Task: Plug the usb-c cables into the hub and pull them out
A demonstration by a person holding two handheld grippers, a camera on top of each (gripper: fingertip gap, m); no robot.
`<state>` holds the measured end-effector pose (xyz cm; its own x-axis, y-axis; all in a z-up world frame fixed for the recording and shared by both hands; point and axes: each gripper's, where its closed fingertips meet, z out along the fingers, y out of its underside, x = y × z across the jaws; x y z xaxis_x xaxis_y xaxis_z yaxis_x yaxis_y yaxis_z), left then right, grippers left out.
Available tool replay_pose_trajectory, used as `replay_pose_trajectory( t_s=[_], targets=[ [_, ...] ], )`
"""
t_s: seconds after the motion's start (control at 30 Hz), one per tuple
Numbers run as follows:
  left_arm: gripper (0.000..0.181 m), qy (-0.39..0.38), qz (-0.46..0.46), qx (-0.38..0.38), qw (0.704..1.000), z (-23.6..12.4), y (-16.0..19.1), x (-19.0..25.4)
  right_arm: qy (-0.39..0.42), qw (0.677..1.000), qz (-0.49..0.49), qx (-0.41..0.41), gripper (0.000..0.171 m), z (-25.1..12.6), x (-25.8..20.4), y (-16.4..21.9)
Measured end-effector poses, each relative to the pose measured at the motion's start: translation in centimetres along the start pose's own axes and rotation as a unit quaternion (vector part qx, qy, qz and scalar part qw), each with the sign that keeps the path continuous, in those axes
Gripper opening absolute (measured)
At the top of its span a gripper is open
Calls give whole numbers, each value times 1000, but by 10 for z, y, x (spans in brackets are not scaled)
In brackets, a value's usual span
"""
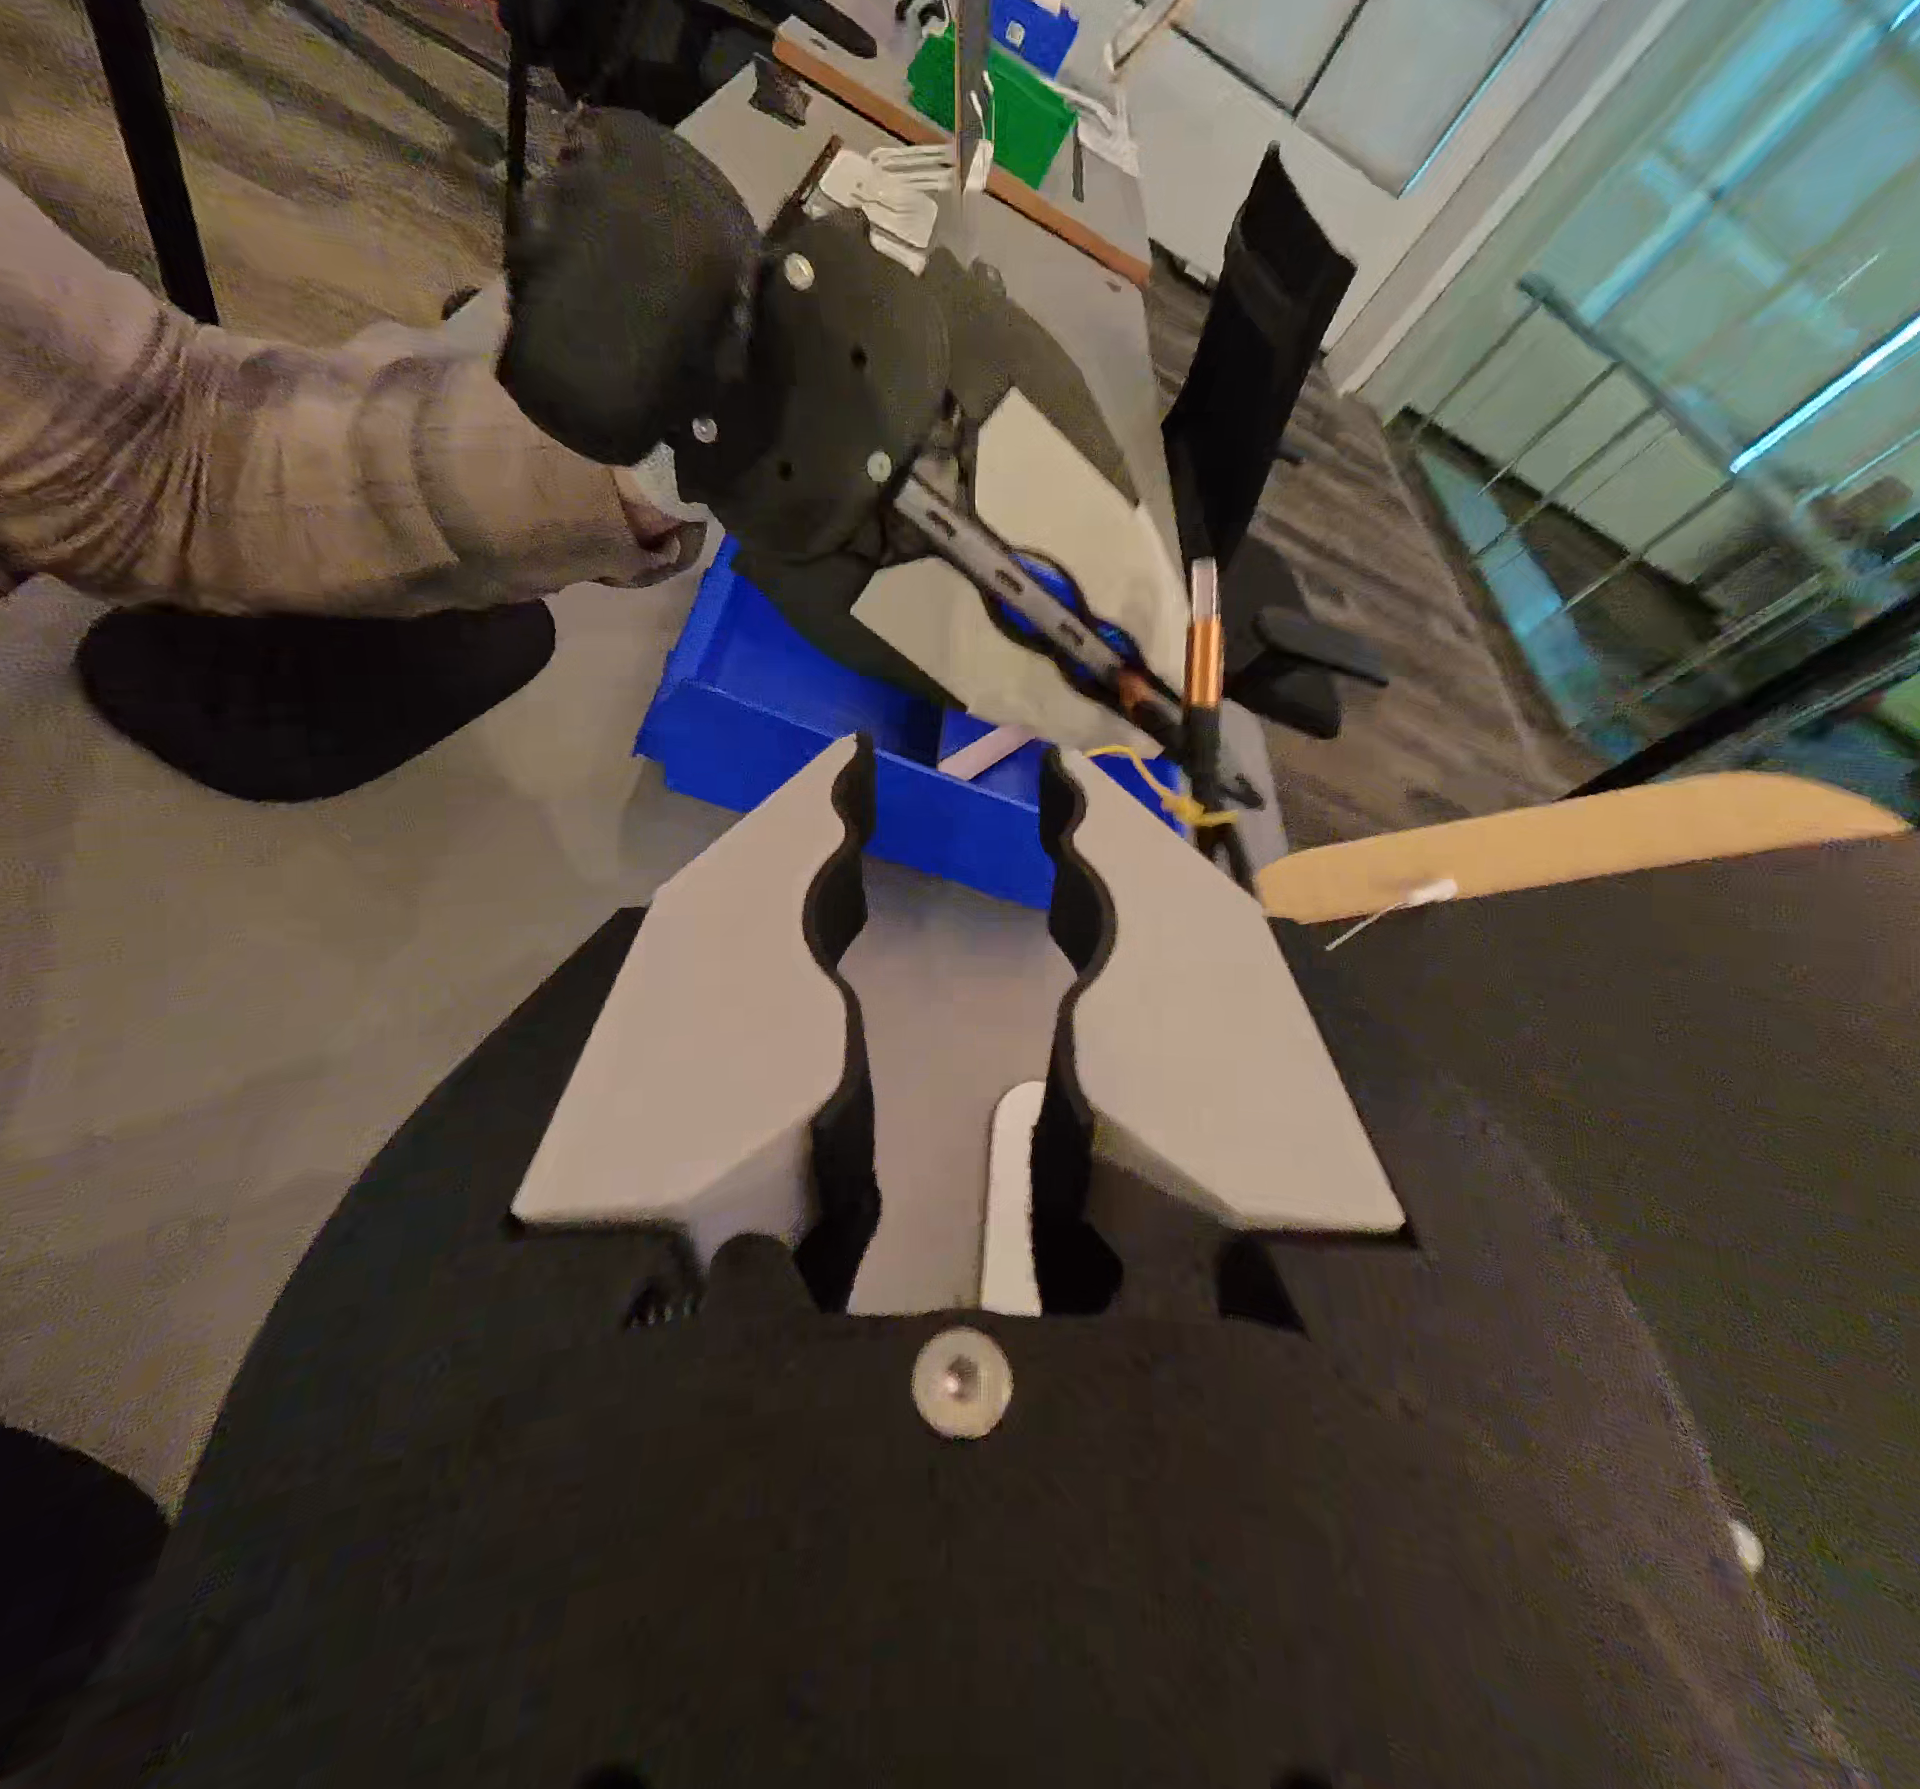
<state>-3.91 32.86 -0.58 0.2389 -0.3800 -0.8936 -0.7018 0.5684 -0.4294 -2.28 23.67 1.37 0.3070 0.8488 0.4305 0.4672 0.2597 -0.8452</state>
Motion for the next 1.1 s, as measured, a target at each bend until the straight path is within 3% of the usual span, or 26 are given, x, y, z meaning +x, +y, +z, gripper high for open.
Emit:
replay_pose_trajectory(
  t_s=[0.07,0.13,0.2,0.33,0.43,0.73,0.87,0.97,1.1],
  targets=[
    [12,14,14,-6,1000,0,0,6,51,996,-77,0,31,-15,1,-14],
    [12,59,8,13,998,-4,-6,19,92,984,-144,-56,36,-16,2,-10],
    [12,91,11,-3,996,-7,-3,27,90,973,-188,-93,35,-7,-5,-6],
    [12,99,1,-3,995,-13,-4,24,70,967,-227,-93,27,22,-18,-14],
    [12,58,38,-7,998,-15,-5,15,80,977,-180,-86,27,33,-9,-16],
    [12,108,26,-17,994,-17,-11,33,156,925,-288,-193,18,37,16,15],
    [12,127,7,-11,992,-18,-11,36,133,937,-275,-166,16,33,6,9],
    [12,136,-12,19,990,-26,-14,30,65,976,-205,-27,23,0,-22,-34],
    [12,161,-13,65,985,-42,-23,30,179,965,-187,-41,16,-44,16,-29]
  ],
)
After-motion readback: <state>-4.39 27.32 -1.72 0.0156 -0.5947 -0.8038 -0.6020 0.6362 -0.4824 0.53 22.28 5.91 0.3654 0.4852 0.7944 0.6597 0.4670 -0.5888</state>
